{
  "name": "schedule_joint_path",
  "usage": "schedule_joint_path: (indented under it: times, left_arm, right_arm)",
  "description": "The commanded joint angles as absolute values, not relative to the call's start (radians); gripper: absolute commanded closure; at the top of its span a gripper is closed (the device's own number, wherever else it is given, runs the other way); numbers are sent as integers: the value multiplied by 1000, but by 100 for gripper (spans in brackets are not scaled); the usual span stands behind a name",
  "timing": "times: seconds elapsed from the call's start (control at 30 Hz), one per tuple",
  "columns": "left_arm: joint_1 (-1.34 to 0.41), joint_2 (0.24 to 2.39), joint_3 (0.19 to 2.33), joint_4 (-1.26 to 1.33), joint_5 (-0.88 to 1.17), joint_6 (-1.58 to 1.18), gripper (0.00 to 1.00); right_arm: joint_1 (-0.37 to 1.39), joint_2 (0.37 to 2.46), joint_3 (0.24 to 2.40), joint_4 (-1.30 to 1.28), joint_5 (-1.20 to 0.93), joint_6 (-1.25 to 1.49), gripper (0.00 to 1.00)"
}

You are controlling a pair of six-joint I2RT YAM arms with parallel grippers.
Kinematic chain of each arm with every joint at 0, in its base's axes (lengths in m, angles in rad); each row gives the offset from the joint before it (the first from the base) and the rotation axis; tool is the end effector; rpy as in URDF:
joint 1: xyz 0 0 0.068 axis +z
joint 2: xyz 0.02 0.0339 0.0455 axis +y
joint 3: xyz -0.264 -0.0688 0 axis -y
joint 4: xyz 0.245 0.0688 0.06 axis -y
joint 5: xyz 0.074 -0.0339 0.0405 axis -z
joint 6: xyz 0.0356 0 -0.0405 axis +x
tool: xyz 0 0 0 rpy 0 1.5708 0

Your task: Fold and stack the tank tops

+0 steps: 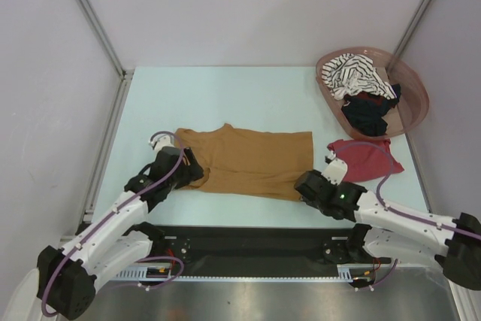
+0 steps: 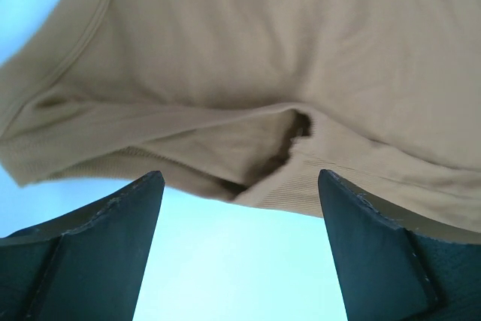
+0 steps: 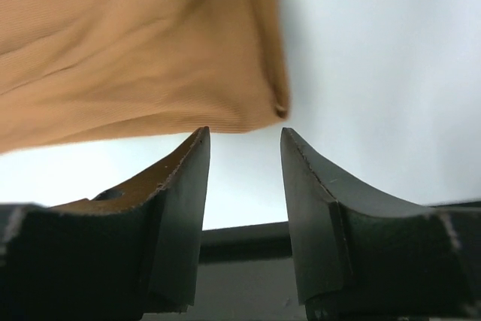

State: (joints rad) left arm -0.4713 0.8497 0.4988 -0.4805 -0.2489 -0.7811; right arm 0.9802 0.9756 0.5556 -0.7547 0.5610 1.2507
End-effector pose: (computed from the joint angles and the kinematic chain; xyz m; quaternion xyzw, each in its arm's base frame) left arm 0.1550 -0.0692 0.2037 -0.1871 0.9072 -0.1163 0.3583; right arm 0.1050 0.1226 0.1909 0.1810 0.9262 0.0504 0.3269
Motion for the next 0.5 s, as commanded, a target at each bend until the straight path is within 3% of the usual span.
schedule_joint_path:
  times: [0.0, 0.17, 0.3, 0.47]
  left_arm:
    - [-474, 842, 575, -448, -177, -608, 11]
    - [-472, 939, 591, -365, -31, -580, 21]
    - [-472, 974, 583, -310, -8, -583, 23]
    - [-472, 1005, 578, -275, 23, -572, 25]
  right_arm:
    - [982, 870, 575, -651, 626, 1016, 53]
    - [792, 844, 583, -526, 484, 766, 54]
    - [605, 887, 586, -445, 306, 667, 52]
    - [548, 994, 606, -364, 204, 608, 53]
